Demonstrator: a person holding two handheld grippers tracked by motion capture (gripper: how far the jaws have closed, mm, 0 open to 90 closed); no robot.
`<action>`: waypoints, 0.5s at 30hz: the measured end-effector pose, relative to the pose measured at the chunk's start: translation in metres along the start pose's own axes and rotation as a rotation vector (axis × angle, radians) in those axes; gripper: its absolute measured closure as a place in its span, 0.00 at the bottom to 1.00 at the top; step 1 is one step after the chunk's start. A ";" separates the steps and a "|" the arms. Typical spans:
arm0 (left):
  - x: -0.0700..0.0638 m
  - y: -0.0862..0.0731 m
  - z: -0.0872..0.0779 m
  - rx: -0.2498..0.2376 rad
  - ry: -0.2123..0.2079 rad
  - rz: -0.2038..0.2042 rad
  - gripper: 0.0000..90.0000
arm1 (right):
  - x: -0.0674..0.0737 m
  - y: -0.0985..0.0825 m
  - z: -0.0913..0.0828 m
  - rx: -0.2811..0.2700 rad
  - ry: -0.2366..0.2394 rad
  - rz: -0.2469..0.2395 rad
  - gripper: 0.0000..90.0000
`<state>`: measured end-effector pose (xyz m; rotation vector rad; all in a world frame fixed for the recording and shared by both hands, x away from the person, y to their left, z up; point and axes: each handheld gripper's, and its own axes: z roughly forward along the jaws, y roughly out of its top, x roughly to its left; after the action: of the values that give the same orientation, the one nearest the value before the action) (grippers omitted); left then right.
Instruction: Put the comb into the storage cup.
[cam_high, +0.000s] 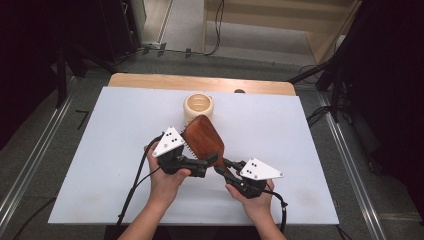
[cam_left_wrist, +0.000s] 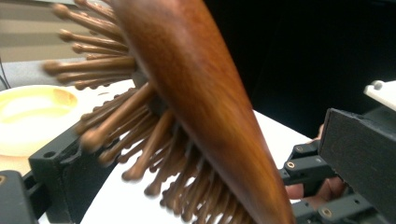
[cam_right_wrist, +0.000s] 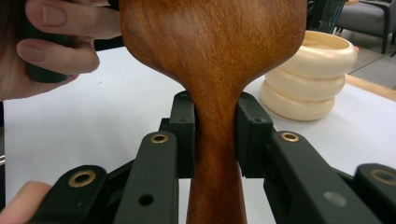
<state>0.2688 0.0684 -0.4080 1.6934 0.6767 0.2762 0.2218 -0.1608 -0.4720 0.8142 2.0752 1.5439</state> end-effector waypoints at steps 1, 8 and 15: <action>-0.001 0.000 0.001 0.001 0.004 0.002 0.00 | 0.001 0.000 0.000 -0.002 0.001 0.001 0.77; -0.004 0.000 0.006 0.015 0.057 -0.016 0.16 | 0.006 0.001 0.003 -0.008 -0.002 0.000 0.77; -0.003 0.002 0.006 0.000 0.095 -0.052 0.36 | 0.008 -0.001 0.004 -0.024 -0.021 0.031 0.77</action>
<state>0.2701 0.0619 -0.4073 1.6683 0.7900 0.3209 0.2182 -0.1532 -0.4736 0.8539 2.0347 1.5672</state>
